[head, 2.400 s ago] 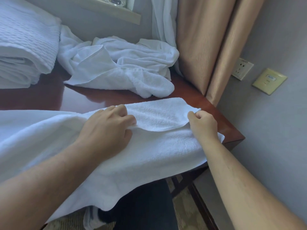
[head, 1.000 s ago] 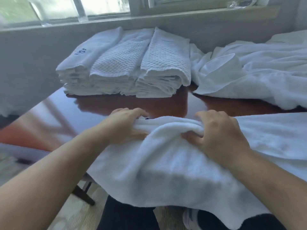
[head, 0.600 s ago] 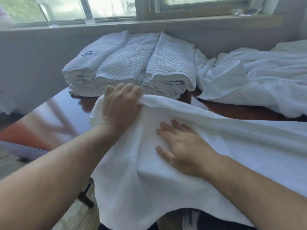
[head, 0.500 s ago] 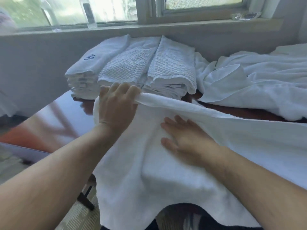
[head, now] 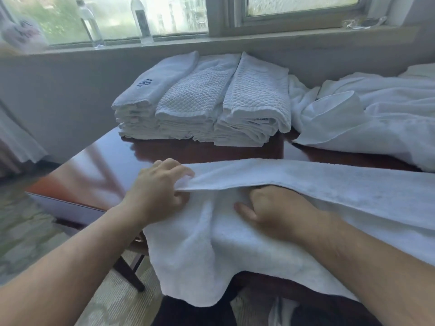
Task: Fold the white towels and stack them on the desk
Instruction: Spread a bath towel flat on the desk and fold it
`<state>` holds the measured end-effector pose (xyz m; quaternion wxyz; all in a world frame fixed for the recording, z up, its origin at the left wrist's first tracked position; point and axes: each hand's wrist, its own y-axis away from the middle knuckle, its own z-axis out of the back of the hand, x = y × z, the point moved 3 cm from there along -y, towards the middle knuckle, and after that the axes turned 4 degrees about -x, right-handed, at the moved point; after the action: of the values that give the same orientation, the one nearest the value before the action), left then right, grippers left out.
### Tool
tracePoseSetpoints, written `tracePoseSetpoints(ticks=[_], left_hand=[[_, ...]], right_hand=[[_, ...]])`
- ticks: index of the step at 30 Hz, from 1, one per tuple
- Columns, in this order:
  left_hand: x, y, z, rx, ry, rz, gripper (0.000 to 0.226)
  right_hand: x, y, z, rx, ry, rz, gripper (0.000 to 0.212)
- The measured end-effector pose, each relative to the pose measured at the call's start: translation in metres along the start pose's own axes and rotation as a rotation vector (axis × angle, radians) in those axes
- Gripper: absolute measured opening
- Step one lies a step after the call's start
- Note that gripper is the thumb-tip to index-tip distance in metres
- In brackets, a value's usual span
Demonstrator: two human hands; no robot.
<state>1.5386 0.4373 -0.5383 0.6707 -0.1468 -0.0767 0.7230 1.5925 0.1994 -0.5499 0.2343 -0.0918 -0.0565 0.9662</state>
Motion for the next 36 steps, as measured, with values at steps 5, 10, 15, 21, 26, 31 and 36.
tracePoseSetpoints(ticks=[5,10,15,21,26,31,36], left_hand=[[0.016,0.008,0.007,0.044,0.816,0.282,0.052],[0.049,-0.002,-0.001,-0.074,0.239,0.767,0.048],[0.058,-0.021,-0.005,0.031,0.214,0.747,0.048],[0.056,-0.042,0.005,-0.124,0.392,0.788,0.042],[0.052,-0.056,0.002,-0.081,0.634,0.885,0.049],[0.062,-0.061,-0.002,-0.023,0.684,0.811,0.034],[0.076,-0.049,-0.003,0.092,0.837,0.745,0.014]], right_hand=[[0.011,-0.003,0.010,-0.314,-0.265,0.029,0.016],[0.013,-0.012,0.019,-0.509,-0.187,-0.204,0.038],[0.010,-0.024,0.005,-0.367,-0.169,-0.269,0.021],[0.007,-0.024,0.005,-0.438,-0.164,-0.258,0.013],[-0.002,-0.029,0.000,-0.454,-0.197,-0.267,0.022],[-0.002,-0.027,0.002,-0.528,-0.220,-0.254,0.018],[0.004,-0.024,0.005,-0.479,-0.247,-0.126,0.013]])
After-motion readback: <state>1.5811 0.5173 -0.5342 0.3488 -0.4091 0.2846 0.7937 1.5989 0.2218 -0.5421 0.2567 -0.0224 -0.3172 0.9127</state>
